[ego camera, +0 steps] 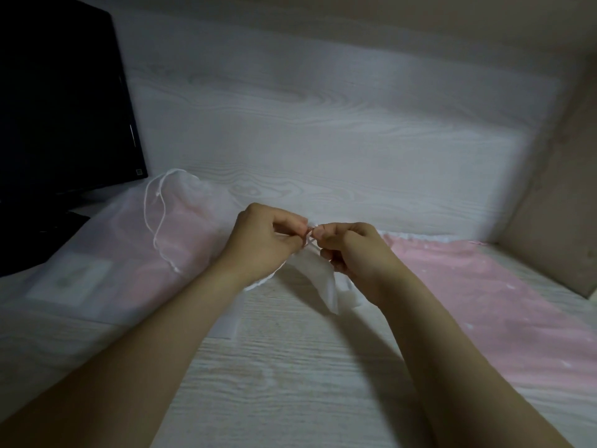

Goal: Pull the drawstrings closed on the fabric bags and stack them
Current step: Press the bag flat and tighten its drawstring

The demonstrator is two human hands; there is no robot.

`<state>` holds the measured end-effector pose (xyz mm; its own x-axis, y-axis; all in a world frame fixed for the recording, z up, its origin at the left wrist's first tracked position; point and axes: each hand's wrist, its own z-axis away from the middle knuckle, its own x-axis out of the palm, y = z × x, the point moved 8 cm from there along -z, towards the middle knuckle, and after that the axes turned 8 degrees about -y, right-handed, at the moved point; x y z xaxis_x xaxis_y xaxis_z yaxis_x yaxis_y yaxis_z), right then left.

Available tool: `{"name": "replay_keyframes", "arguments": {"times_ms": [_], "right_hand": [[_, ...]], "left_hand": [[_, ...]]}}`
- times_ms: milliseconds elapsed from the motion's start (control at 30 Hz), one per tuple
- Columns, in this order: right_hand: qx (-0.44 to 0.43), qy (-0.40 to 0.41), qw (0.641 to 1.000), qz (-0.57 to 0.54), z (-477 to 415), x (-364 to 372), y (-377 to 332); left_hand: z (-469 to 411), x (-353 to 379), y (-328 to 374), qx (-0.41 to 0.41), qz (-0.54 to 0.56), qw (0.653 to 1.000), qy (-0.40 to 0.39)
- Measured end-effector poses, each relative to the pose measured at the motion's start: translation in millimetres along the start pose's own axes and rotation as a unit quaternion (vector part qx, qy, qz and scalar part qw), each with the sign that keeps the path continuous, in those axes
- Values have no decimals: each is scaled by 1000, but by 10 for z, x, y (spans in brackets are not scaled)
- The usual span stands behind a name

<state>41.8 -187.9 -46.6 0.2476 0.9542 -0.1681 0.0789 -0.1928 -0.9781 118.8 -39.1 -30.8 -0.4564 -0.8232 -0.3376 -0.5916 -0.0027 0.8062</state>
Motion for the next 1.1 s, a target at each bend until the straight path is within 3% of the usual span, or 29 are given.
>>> {"name": "replay_keyframes", "arguments": {"times_ms": [200,333,500,600,733,1000,1100], "right_hand": [[-10,31,999,-8,5,-66,2],[-32,54,998,22,-20,-108,-14],[-45,108,993,29,-41,-257,10],[-50,107,992,39,-39,-275,7],[-71,64,994,60,-29,-167,-40],[-123,32,975,184,-43,-6,-93],[-121,26,966,227,-48,5,-97]], "left_hand": [[-24,56,-3,22,-11,999,-32],[-34,12,3,-25,15,1000,-12],[-83,-100,7,-75,247,966,29],[-82,-126,48,-71,331,941,24],[-104,-109,-15,-89,472,876,32],[-75,-292,3,-56,289,948,126],[-5,-391,87,-24,232,954,187]]}}
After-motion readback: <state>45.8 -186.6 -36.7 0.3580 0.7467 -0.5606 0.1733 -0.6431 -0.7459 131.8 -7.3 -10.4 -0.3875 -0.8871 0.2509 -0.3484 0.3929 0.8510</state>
